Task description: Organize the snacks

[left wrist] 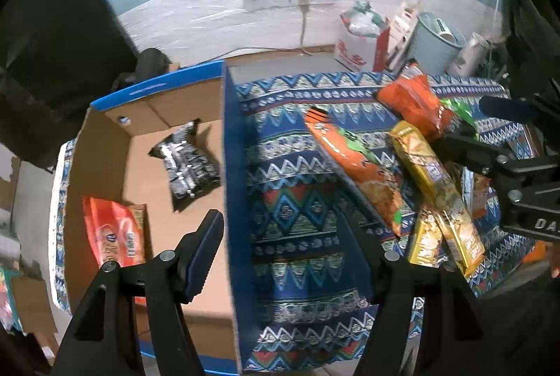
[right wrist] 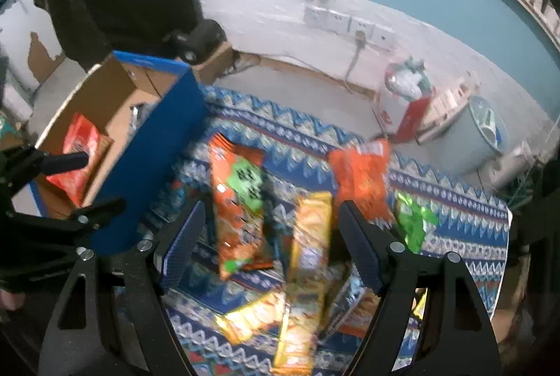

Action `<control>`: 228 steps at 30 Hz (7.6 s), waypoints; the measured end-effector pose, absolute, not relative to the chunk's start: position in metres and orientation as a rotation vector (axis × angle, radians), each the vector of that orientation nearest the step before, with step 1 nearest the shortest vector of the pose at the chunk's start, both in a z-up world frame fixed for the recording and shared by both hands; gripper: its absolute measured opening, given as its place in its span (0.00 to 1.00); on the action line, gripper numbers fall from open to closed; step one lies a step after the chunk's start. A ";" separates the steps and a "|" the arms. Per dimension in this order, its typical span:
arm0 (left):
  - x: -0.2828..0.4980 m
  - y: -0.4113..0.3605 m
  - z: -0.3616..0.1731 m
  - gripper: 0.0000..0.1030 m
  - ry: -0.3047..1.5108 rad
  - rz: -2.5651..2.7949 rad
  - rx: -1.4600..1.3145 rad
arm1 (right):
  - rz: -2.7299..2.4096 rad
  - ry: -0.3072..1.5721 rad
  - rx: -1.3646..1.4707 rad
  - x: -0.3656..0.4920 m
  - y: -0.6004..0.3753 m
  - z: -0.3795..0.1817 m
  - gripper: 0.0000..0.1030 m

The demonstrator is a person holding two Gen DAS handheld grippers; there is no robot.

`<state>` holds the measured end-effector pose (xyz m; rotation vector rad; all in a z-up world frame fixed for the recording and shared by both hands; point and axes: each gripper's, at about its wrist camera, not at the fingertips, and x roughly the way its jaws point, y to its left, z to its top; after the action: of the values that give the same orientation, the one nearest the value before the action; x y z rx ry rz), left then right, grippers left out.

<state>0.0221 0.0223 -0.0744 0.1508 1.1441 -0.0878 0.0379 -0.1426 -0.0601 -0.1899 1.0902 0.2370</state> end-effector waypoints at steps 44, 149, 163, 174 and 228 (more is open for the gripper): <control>0.063 -0.012 -0.144 0.72 1.370 -0.100 0.055 | 0.216 1.280 -0.300 0.022 -0.170 -0.164 0.29; 0.022 0.093 -0.040 0.39 1.003 0.037 0.033 | 0.351 1.025 -0.209 0.078 -0.076 -0.052 0.29; 0.013 0.165 -0.047 0.39 1.013 0.151 -0.045 | 0.468 1.030 -0.208 0.088 -0.002 -0.048 0.29; 0.015 0.205 -0.072 0.39 1.075 0.238 -0.062 | 0.557 1.058 -0.209 0.096 0.062 -0.056 0.29; 0.010 0.184 -0.059 0.69 1.105 0.179 -0.062 | 0.492 1.100 -0.229 0.085 0.049 -0.066 0.67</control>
<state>0.0100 0.1842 -0.0594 -0.0616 1.1049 0.1791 0.0853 0.0487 -0.0660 -0.2292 1.1000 0.4919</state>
